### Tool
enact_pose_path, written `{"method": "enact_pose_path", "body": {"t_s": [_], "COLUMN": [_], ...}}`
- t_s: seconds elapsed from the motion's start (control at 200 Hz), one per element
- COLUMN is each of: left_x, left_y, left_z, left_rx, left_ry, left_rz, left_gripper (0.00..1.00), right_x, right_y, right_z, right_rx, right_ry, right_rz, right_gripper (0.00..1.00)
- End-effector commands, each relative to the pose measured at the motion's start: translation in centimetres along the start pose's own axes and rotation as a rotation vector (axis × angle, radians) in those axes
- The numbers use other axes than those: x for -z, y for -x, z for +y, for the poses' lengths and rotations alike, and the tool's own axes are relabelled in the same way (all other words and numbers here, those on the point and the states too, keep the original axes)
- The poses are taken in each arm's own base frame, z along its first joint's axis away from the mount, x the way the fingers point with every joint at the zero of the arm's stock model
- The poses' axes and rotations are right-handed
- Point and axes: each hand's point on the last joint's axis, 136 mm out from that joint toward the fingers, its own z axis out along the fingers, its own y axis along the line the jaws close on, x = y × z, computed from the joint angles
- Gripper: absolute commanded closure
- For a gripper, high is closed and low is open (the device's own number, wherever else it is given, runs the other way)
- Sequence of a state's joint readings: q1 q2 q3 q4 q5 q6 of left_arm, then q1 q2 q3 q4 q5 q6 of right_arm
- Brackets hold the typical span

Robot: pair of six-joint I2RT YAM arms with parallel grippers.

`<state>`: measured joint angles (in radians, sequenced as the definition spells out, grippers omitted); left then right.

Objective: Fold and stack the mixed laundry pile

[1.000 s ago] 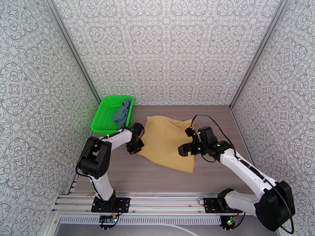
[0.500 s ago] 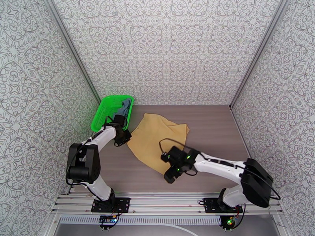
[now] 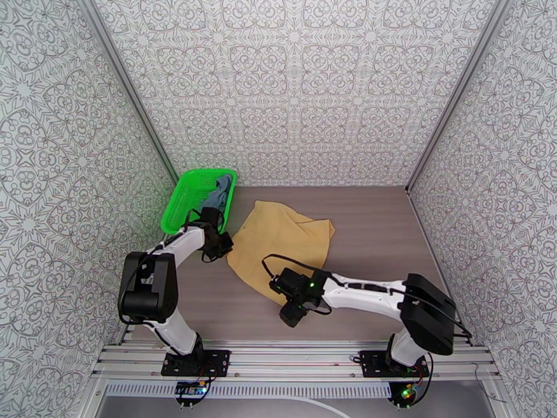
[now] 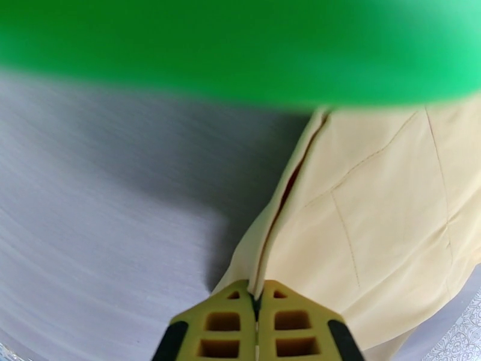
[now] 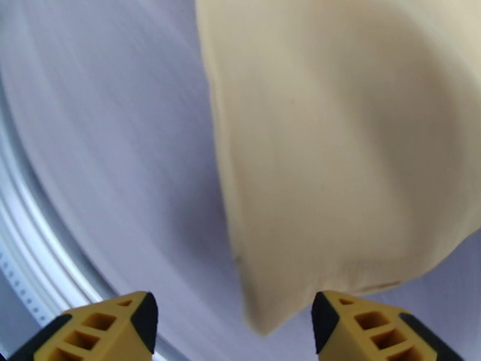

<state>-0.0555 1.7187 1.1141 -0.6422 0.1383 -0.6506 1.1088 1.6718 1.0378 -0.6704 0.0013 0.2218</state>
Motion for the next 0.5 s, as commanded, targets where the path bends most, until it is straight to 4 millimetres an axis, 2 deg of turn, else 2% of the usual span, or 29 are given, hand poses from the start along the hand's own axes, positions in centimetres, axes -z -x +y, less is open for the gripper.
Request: {"method": "enact_pose_path", "body": {"t_s": [0.0,0.15,0.32,0.495], "left_x": [-0.1,0.4,0.9,1.6], "left_y": [0.2,0.4,0.4,0.3], "left_z": [0.1,-0.1,-0.3,-0.5], "left_rx": [-0.004,-0.001,0.000,-0.003], "left_ry": [-0.021,-0.028,-0.038,-0.052], "left_rz": [0.004,-0.002,-0.005,-0.012], "left_gripper": [1.00,1.00,1.00,1.00], "right_x": [-0.5,-1.6,-2.8,-3.8], "right_y": [0.0,-1.0,-0.7,-0.6], "right_z": [0.0,0.0,-0.5,-1.2], "right_rx": [0.005,0.005,-0.015,-0.045], "right_ry": [-0.037,-0.056,-0.098,-0.146], "right_rz": [0.018,0.054,0.072,0.086], "right_gripper": [0.35,0.42,0.55,0.78]}}
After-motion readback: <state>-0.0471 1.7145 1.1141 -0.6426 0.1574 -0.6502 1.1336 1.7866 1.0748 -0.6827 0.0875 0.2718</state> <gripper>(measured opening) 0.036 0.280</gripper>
